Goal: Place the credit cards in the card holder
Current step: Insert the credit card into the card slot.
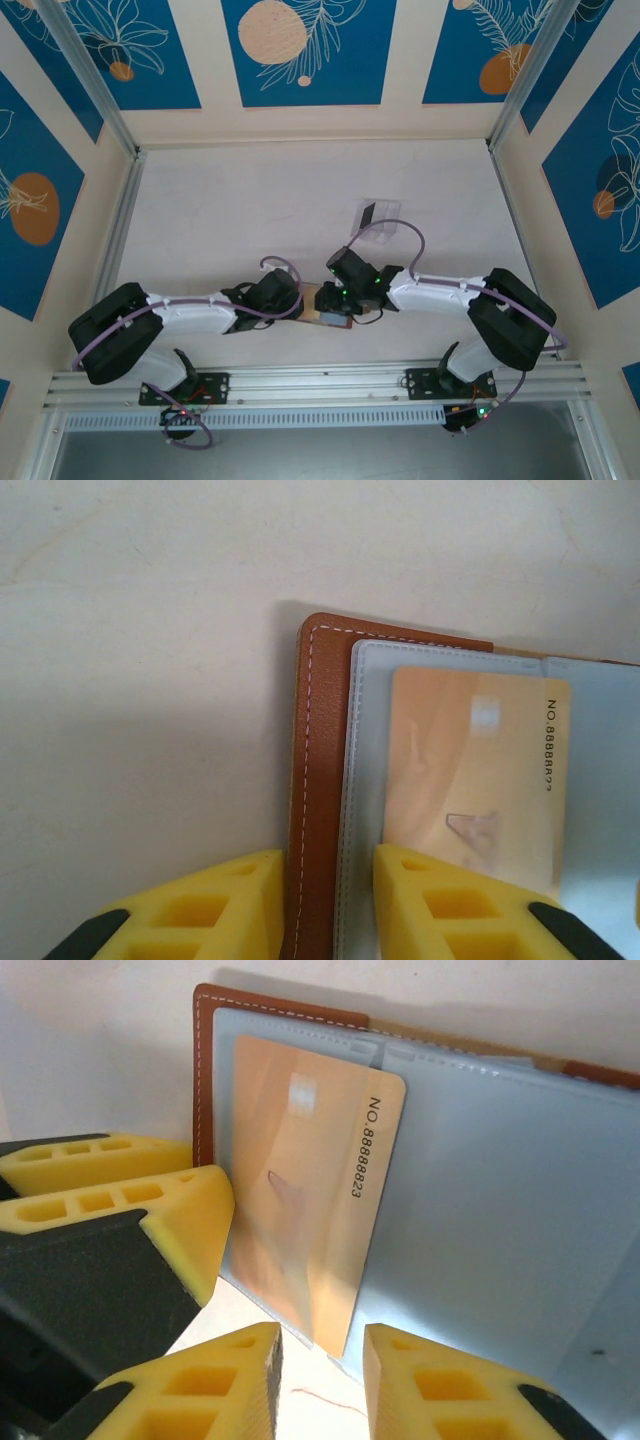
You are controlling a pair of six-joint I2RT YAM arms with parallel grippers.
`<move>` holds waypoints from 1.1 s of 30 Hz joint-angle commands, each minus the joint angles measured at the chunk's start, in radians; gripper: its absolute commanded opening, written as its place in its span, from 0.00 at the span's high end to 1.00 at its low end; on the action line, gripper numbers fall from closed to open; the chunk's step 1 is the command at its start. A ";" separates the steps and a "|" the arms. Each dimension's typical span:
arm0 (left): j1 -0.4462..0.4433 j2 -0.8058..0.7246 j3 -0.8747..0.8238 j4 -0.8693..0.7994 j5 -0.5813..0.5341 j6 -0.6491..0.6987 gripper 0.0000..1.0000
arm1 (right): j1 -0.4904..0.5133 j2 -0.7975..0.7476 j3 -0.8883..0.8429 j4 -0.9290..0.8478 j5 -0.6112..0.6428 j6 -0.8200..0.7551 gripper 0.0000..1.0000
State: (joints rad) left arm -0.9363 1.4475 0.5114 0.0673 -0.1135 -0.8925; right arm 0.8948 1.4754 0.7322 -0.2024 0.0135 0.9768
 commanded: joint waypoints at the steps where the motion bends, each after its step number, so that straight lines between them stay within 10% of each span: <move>1: -0.029 0.059 -0.056 -0.140 0.069 0.003 0.71 | -0.004 0.022 0.056 -0.114 -0.019 -0.067 0.84; 7: -0.029 0.045 -0.056 -0.153 0.065 0.011 0.70 | 0.008 0.132 0.145 -0.184 0.037 -0.076 1.00; 27: -0.029 0.013 -0.068 -0.158 0.069 0.023 0.63 | -0.019 0.271 0.101 0.185 -0.080 -0.009 1.00; 33: -0.029 0.013 -0.073 -0.164 0.058 0.014 0.62 | -0.026 0.186 0.155 -0.001 -0.070 -0.086 0.98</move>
State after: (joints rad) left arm -0.9386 1.4231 0.4999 0.0765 -0.1055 -0.8810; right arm 0.8707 1.6886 0.8513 -0.1780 -0.0593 0.9371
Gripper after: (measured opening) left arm 0.378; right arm 0.066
